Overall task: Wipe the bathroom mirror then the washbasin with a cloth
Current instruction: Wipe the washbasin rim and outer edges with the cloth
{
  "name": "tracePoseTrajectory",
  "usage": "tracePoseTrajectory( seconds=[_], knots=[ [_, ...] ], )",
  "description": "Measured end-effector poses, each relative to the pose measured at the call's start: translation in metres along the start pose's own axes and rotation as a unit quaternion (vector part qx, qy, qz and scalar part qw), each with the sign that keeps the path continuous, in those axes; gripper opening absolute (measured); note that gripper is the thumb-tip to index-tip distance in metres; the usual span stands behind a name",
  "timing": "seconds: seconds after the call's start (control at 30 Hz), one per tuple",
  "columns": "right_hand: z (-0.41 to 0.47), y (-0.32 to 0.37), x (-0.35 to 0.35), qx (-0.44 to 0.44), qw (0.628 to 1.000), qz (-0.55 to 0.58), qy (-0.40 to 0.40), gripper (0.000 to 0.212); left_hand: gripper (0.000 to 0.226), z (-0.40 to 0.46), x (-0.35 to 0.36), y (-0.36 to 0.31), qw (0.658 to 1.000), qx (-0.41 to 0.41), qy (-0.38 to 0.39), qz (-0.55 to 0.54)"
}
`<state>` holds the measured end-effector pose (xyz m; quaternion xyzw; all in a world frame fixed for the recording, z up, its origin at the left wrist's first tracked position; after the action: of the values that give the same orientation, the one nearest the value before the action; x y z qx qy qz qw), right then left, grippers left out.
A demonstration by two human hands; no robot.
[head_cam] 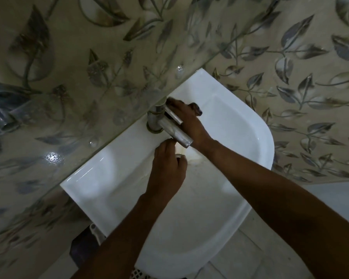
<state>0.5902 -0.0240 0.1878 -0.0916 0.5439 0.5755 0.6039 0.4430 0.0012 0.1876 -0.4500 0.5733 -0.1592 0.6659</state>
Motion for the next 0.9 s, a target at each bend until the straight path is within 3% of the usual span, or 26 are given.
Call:
tracePoseTrajectory(
  seconds=[0.1, 0.23, 0.37, 0.47, 0.53, 0.7, 0.83, 0.9],
  knots=[
    [0.000, 0.001, -0.004, -0.042, 0.999, -0.023, 0.006, 0.042, 0.051, -0.004, -0.008, 0.008, 1.000, -0.014, -0.008, -0.019],
    [0.019, -0.012, -0.009, 0.068, 0.996, -0.019, -0.056, 0.038, 0.051, -0.007, -0.014, 0.017, 0.999, -0.021, -0.020, -0.018],
    [-0.015, 0.033, -0.006, -0.004, 0.992, 0.102, -0.080, 0.047, 0.051, -0.008, -0.024, 0.020, 0.998, -0.035, -0.046, -0.025],
    [-0.050, 0.026, 0.004, 0.078, 0.979, 0.160, -0.096, 0.054, 0.050, -0.009, -0.033, 0.020, 0.996, -0.034, -0.078, -0.002],
    [-0.067, 0.017, 0.014, 0.142, 0.974, 0.156, -0.077, 0.057, 0.050, -0.011, -0.036, 0.018, 0.996, -0.026, -0.084, 0.010],
    [-0.048, 0.006, -0.008, 0.066, 0.996, 0.017, -0.050, 0.049, 0.049, -0.018, -0.034, 0.014, 0.998, -0.009, -0.066, 0.003],
    [-0.012, -0.059, -0.044, 0.224, 0.966, 0.004, -0.130, 0.038, 0.050, -0.023, -0.034, 0.014, 0.998, 0.011, -0.060, 0.021],
    [-0.009, -0.066, -0.057, 0.230, 0.962, -0.027, -0.145, 0.041, 0.050, -0.025, -0.035, 0.016, 0.998, 0.012, -0.060, 0.032]
  ],
)
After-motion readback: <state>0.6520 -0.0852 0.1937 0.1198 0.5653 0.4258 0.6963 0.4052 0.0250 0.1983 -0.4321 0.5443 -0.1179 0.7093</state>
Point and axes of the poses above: each hand's wrist, its own z-axis towards the middle knuckle, its own x-axis out of the palm, y = z × x, the point moved 8 cm from there along z, towards the middle knuckle, and after that the axes turned 3 degrees about -y, right-handed, at the moved point
